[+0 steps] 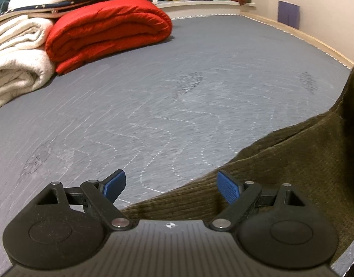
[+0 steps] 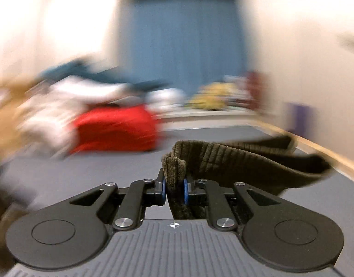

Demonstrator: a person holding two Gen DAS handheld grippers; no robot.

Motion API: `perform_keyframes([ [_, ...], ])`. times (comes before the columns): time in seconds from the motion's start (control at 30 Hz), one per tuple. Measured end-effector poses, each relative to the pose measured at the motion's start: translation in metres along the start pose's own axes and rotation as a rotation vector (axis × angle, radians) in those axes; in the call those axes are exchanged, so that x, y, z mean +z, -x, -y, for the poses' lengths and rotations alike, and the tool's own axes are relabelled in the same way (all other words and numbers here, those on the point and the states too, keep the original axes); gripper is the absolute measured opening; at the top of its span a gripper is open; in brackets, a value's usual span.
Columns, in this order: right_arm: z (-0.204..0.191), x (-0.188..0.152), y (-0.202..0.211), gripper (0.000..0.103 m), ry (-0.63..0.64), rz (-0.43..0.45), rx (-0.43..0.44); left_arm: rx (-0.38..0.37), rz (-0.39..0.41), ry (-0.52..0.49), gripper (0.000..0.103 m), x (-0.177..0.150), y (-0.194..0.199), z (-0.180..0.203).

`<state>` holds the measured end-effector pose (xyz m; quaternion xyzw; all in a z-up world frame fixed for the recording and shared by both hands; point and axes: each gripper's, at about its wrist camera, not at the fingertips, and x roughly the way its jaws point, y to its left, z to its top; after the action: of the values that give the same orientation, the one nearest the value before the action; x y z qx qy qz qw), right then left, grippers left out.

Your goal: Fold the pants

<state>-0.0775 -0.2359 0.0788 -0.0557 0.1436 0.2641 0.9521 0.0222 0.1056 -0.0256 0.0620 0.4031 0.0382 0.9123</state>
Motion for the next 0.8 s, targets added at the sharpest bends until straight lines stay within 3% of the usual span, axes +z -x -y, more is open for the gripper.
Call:
perform_keyframes([
  [0.07, -0.05, -0.024, -0.027, 0.017, 0.082, -0.156, 0.183, 0.0, -0.009, 0.009, 0.09, 0.0, -0.002, -0.004],
  [0.17, -0.102, -0.066, -0.057, 0.025, 0.182, -0.414, 0.373, -0.008, -0.016, 0.02, 0.09, 0.0, -0.003, -0.006],
  [0.23, -0.118, -0.079, -0.055, 0.032, 0.244, -0.456, 0.46, -0.029, -0.02, 0.039, 0.09, 0.0, -0.003, -0.009],
  [0.37, -0.108, -0.065, -0.047, 0.056, 0.221, -0.381, 0.46, -0.135, -0.04, 0.096, 0.088, 0.001, -0.004, -0.012],
  [0.5, -0.086, -0.059, -0.056, 0.059, 0.151, -0.389, 0.406, -0.35, -0.118, 0.21, 0.067, -0.001, -0.018, -0.007],
  [0.6, -0.082, -0.068, -0.056, 0.06, 0.169, -0.427, 0.409, -0.454, -0.158, 0.199, 0.062, -0.001, -0.027, 0.006],
  [0.67, -0.089, -0.077, -0.058, 0.069, 0.22, -0.476, 0.417, -0.464, -0.159, 0.148, 0.062, 0.0, -0.03, 0.02],
  [0.8, -0.111, -0.095, -0.056, 0.072, 0.382, -0.48, 0.431, -0.45, -0.192, 0.132, 0.062, 0.001, -0.043, 0.036],
])
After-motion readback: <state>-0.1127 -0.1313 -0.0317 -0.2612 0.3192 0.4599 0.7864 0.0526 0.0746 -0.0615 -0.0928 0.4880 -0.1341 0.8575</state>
